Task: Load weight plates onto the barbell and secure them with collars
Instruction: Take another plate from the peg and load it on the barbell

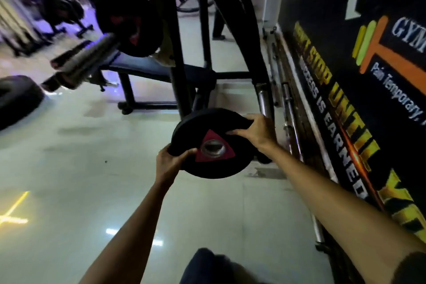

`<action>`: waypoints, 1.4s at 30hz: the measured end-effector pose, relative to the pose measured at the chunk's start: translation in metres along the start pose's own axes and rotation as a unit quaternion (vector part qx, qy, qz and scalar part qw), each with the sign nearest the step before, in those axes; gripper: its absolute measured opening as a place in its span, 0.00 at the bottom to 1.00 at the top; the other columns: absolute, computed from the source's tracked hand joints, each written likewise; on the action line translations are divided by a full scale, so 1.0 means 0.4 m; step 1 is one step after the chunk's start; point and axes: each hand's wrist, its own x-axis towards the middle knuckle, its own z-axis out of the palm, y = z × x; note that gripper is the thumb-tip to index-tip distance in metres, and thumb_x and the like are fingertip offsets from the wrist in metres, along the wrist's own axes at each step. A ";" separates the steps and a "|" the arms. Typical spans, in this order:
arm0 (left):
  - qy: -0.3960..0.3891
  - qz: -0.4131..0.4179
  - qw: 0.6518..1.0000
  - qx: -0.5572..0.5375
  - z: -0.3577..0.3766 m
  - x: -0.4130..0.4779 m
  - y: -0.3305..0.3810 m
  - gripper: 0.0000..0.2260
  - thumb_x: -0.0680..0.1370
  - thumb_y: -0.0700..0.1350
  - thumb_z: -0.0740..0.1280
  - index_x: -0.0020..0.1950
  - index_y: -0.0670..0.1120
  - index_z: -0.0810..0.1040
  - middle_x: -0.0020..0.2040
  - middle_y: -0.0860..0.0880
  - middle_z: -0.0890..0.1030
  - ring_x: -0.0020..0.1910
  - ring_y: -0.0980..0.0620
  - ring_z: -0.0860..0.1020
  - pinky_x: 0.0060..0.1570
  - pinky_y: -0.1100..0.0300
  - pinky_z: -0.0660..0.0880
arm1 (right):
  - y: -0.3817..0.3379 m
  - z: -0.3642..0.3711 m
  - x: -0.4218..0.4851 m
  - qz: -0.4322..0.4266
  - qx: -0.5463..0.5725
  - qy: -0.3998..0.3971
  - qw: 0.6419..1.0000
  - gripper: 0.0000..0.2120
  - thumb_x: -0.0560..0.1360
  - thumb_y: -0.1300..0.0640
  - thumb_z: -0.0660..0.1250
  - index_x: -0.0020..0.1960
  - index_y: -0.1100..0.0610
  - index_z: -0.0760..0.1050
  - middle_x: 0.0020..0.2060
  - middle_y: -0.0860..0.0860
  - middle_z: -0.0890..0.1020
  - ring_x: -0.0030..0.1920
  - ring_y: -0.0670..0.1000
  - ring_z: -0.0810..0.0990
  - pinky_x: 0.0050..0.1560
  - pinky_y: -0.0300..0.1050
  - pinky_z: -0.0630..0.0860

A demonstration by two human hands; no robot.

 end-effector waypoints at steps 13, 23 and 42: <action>0.116 0.069 0.991 0.004 -0.550 -0.038 0.109 0.26 0.54 0.58 0.76 0.43 0.42 0.81 0.38 0.43 0.82 0.37 0.50 0.78 0.38 0.48 0.79 | -0.457 0.295 -0.097 -0.148 0.027 -0.008 0.989 0.21 0.54 0.41 0.79 0.39 0.54 0.82 0.34 0.51 0.85 0.35 0.47 0.80 0.33 0.44 0.75; 0.083 0.169 0.982 0.030 -0.797 0.171 0.195 0.12 0.63 0.42 0.79 0.38 0.55 0.79 0.31 0.65 0.81 0.30 0.70 0.75 0.29 0.74 0.70 | -0.682 0.437 -0.028 -0.134 0.087 0.056 0.986 0.22 0.56 0.47 0.81 0.47 0.54 0.82 0.39 0.48 0.84 0.41 0.51 0.83 0.43 0.52 0.81; 0.004 0.220 0.973 0.072 -0.800 0.473 0.231 0.26 0.55 0.65 0.74 0.42 0.48 0.81 0.34 0.55 0.82 0.32 0.65 0.77 0.29 0.70 0.71 | -0.729 0.482 0.122 -0.090 0.092 0.139 0.982 0.17 0.59 0.53 0.80 0.43 0.59 0.81 0.39 0.56 0.84 0.43 0.57 0.83 0.43 0.56 0.80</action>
